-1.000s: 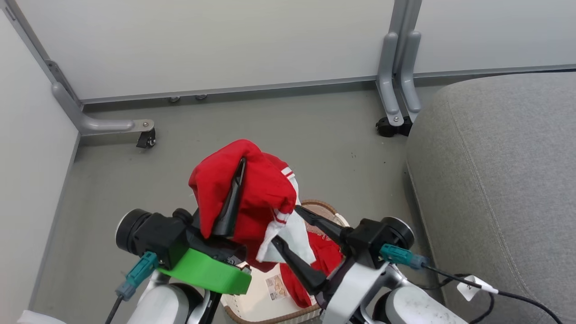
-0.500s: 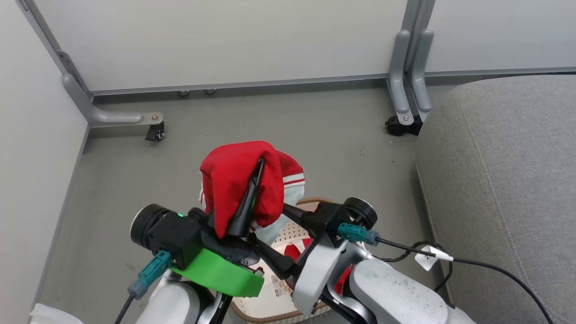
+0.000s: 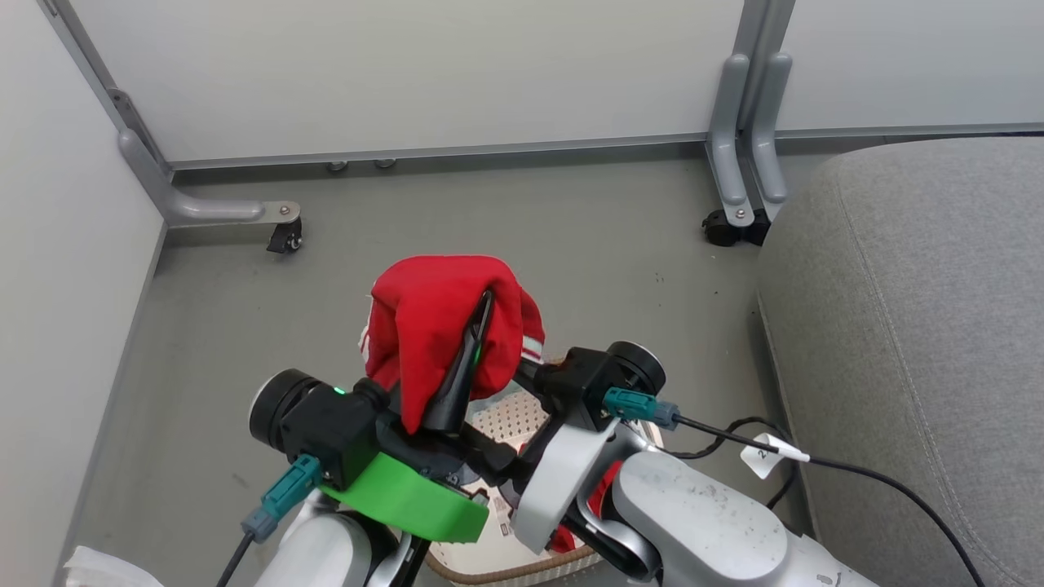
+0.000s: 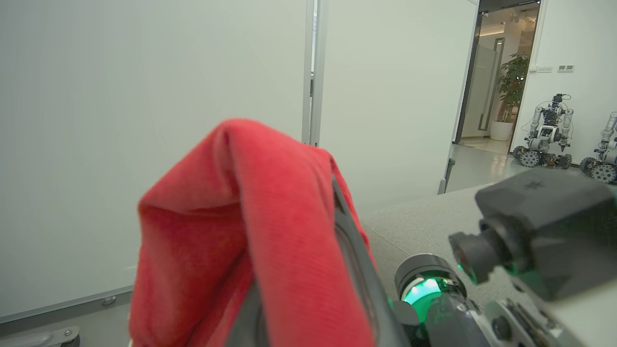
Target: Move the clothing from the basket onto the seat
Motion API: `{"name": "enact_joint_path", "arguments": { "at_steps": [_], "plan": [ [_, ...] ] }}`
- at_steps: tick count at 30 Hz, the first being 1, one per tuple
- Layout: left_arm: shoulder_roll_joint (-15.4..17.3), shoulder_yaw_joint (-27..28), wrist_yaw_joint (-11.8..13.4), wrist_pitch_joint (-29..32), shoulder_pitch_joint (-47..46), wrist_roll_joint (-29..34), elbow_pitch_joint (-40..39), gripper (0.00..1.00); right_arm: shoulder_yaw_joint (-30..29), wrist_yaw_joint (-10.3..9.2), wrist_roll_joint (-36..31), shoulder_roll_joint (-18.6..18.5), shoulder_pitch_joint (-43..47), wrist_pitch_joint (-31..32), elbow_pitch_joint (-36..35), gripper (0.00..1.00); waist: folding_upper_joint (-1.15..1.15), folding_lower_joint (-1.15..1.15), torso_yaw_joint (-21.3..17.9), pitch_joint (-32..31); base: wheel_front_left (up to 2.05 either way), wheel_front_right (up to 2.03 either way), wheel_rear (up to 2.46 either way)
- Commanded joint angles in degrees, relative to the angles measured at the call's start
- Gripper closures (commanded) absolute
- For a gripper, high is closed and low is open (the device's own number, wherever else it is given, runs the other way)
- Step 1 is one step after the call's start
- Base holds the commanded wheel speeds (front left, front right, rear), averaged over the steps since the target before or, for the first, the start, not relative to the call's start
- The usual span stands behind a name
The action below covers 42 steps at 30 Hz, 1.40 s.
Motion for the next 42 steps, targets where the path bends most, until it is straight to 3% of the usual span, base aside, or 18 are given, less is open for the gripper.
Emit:
{"name": "enact_joint_path", "arguments": {
  "at_steps": [1,4,5,6,7,8,37,38,39,42],
  "plan": [
    [-0.1,0.0,-0.3,0.0,-1.0,-0.5,0.0,1.0,0.3,0.0,0.8,0.1,-0.8,-0.6,-0.4,0.0,0.0,0.0,0.0,0.0,0.0,0.0,0.0],
    [-0.1,-0.2,-0.4,0.0,-1.1,-0.7,0.2,1.0,0.8,0.0,1.9,0.1,-1.4,-1.2,-0.4,0.0,0.0,0.0,0.1,-0.1,0.0,0.0,0.0],
    [-0.1,-0.3,-0.3,0.0,-1.1,-0.7,0.2,1.0,1.0,0.0,2.2,0.1,-1.5,-1.3,-0.5,0.14,0.0,0.0,0.1,-0.1,0.0,0.0,0.0],
    [-0.1,-0.3,-0.3,-0.1,-1.1,-0.8,0.2,1.0,1.3,0.0,2.6,0.1,-1.6,-1.4,-0.3,0.61,0.0,0.0,0.1,-0.1,0.0,0.0,0.0],
    [-0.1,-0.4,-0.3,-0.1,-1.0,-0.8,0.2,1.0,1.3,0.0,3.0,0.1,-1.7,-1.6,-0.6,0.85,0.0,0.0,0.1,-0.1,0.0,0.0,0.0],
    [-0.1,-0.5,-0.3,-0.1,-1.0,-0.8,0.3,1.0,1.6,0.0,3.5,0.1,-1.6,-1.6,-0.5,1.0,0.0,0.0,0.1,-0.2,0.0,0.0,0.0],
    [0.8,-0.8,1.4,-0.5,-0.8,-0.9,0.5,1.0,2.9,0.0,6.6,0.1,-2.7,-2.3,1.7,1.0,0.0,0.0,-0.2,-0.7,0.0,0.0,0.0],
    [0.8,-0.7,1.8,-0.5,-0.8,-0.6,0.6,0.69,2.9,0.0,6.6,0.1,-2.7,-2.3,1.6,1.0,0.0,0.0,-0.2,-0.7,0.0,0.0,0.0],
    [0.9,-0.9,2.0,-0.3,-0.8,-0.2,0.8,0.0,2.9,0.0,6.5,0.1,-2.6,-2.3,1.5,1.0,0.0,0.0,-0.3,-0.7,0.0,0.0,0.0],
    [1.3,-0.9,3.2,-0.8,-1.3,1.2,0.8,0.0,2.6,0.0,6.3,0.1,-2.5,-2.3,1.4,1.0,0.0,0.0,-0.3,-0.8,0.0,0.0,0.0]
  ]
}}
